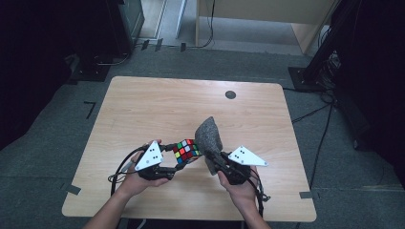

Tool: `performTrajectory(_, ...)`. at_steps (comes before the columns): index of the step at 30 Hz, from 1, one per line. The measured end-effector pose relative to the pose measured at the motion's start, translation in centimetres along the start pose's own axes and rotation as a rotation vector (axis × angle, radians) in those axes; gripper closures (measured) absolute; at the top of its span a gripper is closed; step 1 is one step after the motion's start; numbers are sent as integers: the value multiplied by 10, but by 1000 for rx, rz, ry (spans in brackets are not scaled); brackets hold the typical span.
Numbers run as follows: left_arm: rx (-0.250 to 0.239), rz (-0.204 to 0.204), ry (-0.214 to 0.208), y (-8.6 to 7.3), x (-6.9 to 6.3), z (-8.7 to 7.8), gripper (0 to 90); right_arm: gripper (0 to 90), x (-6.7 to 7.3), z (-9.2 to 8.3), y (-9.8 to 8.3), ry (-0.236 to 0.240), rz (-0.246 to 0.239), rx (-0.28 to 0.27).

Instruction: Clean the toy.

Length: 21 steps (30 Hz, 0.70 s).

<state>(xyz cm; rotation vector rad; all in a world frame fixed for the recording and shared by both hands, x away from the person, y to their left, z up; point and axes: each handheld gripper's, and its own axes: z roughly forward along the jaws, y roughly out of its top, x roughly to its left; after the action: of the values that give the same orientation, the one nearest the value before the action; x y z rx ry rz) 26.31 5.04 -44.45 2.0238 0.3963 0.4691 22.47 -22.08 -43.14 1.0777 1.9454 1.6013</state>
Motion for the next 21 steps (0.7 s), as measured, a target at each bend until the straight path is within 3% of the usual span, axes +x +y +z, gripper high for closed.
performTrajectory(2, 63, 36, 46, 2, -6, 6, 343, 765, 11, -4, 7, 45, -37, -33)
performTrajectory(4, 108, 54, 70, 5, -13, 11, 343, 764, 25, -3, 12, 81, -95, -27)
performTrajectory(8, 155, 97, 109, 11, -24, 16, 343, 761, 46, 10, 5, 146, -139, 65)
performTrajectory(10, 144, 89, 96, 12, -24, 15, 343, 759, 49, 18, -1, 137, -165, 115)
performTrajectory(14, 134, 73, 96, 9, -19, 13, 344, 760, 36, 17, -1, 105, -107, 104)
performTrajectory(18, 96, 47, 71, 7, -14, 10, 344, 757, 17, 7, 4, -4, -74, 63)
performTrajectory(20, 46, 19, 35, 7, -11, 6, 344, 756, 7, 2, 4, -2, -3, 25)
performTrajectory(21, 12, 9, 21, 6, -9, 3, 343, 755, 4, 0, 4, 21, 32, 3)
